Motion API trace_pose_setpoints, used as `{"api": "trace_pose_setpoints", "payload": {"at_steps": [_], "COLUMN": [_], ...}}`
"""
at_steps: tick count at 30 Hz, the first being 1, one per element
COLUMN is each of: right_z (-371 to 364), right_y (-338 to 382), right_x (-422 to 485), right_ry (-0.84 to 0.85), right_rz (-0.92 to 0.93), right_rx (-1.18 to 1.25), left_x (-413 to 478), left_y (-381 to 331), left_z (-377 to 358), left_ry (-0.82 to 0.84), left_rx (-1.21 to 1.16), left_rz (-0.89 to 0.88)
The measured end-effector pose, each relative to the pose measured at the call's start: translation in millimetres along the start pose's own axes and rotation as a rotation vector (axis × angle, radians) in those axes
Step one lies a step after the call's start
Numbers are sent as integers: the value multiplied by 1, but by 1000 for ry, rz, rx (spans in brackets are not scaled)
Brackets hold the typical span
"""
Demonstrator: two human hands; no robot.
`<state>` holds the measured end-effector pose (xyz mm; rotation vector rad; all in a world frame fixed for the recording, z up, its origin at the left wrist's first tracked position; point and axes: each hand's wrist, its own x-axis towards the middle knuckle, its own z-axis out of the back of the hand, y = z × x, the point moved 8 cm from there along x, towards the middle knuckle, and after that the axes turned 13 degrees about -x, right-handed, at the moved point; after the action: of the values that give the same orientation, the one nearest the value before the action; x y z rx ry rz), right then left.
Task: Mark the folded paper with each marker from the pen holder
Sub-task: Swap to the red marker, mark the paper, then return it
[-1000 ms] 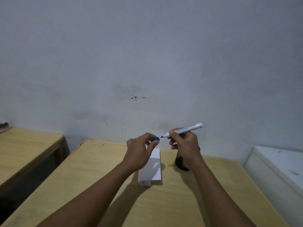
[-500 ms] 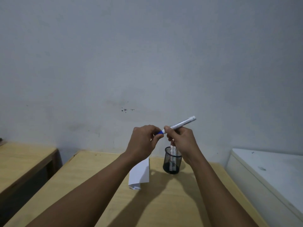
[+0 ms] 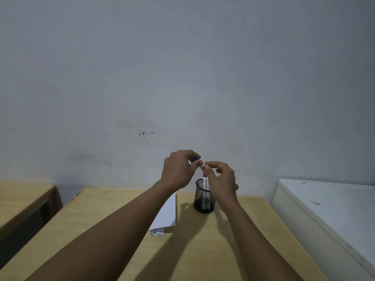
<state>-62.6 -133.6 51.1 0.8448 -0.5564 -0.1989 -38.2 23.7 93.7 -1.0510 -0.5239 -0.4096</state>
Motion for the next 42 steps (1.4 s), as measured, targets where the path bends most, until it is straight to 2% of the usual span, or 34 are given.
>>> {"api": "trace_pose_setpoints", "payload": {"at_steps": [3,6,11,15,19,25,30,33,36,38,40,42], "right_z": [-6,-11,-5,-25,-51,-67,-72,-63,-45,-36,-34,-34], "right_y": [-2,-11,-29,-52,-69,-84,-90,-89,-81,-68,-52,-35], "right_x": [11,23,56,75,85,94,98,97,94,89,82,72], "right_ry": [89,95,15,117,219,249,256,187,56,29,112,233], "right_rz": [135,197,179,141,198,200,227,216,178,170,157,126], "right_rx": [-87,-127,-91,-171,-421,-479,-532,-464,-334,-277,-215,-48], "left_x": [9,21,39,38,33,35,39,40,44,48,53,53], "left_y": [7,10,24,78,114,133,142,143,132,119,105,90], "left_z": [-15,-32,-49,-75,-104,-127,-130,-125,-110,-89,-61,-30], "left_ry": [15,57,49,113,193,229,165,115,50,-16,-97,-185], "left_rx": [-18,-78,-175,-39,13,-61,-127,-177,-288,-366,-492,-653], "left_rz": [20,26,90,262,377,381,382,404,365,342,357,413]}}
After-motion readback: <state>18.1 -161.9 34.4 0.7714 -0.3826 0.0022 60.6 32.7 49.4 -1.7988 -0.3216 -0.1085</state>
